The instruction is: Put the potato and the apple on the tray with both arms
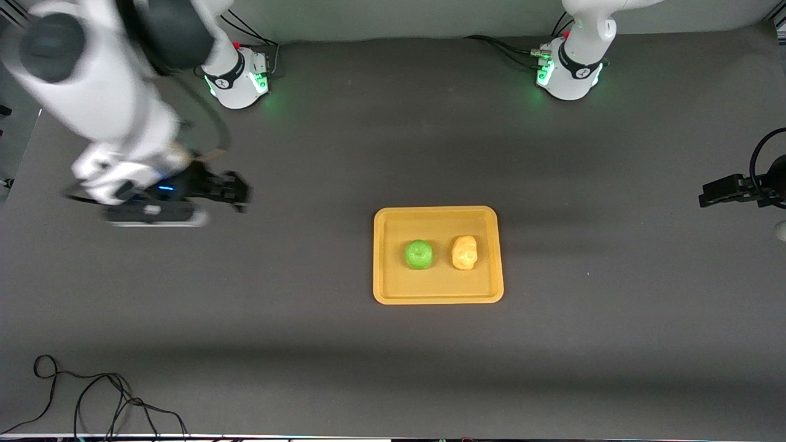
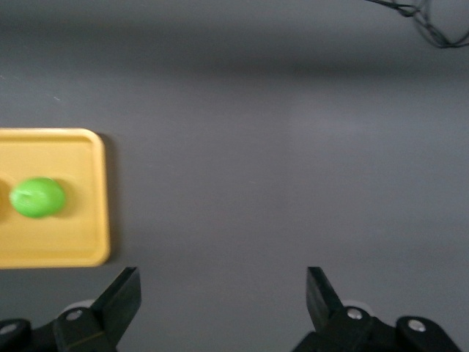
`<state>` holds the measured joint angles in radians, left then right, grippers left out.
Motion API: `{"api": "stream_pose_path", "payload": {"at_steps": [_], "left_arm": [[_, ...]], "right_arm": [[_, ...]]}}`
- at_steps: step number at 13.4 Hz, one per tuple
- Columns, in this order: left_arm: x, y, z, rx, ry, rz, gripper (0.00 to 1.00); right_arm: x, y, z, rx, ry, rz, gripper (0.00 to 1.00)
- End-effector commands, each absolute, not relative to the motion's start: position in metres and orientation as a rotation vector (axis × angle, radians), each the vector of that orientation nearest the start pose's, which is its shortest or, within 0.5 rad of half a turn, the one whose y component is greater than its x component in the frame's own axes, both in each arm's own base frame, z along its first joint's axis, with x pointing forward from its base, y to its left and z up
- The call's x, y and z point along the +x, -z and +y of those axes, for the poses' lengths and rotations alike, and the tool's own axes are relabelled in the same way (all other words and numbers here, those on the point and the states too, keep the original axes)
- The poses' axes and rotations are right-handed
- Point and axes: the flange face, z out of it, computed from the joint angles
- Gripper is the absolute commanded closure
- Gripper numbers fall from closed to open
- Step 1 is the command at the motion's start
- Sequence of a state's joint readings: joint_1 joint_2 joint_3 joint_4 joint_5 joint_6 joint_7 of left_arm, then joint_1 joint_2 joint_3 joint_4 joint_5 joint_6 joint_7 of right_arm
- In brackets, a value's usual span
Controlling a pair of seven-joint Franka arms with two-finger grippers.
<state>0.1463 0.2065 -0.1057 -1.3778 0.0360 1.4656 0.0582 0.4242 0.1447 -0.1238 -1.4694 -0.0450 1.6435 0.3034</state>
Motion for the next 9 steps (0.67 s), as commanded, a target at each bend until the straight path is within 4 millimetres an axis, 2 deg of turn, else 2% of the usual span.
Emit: {"api": "stream_pose_path", "payload": {"at_steps": [1, 5, 7, 9], "left_arm": [[0.605, -0.590, 0.037, -3.106, -0.161, 0.042, 0.00], [0.605, -0.591, 0.039, -3.106, -0.159, 0.035, 0.00], [0.605, -0.591, 0.040, -3.104, -0.156, 0.035, 0.00], [0.605, -0.591, 0.040, -3.106, -0.159, 0.033, 0.00]], "right_arm": [[0.558, -0.598, 0.112, -3.160, 0.050, -0.105, 0.00], [0.568, -0.602, 0.016, -3.164, 0.054, -0.045, 0.00], [0.567, -0.604, -0.009, -3.163, 0.039, 0.046, 0.00], [0.568, -0.612, -0.023, -3.163, 0.063, 0.083, 0.00]]}}
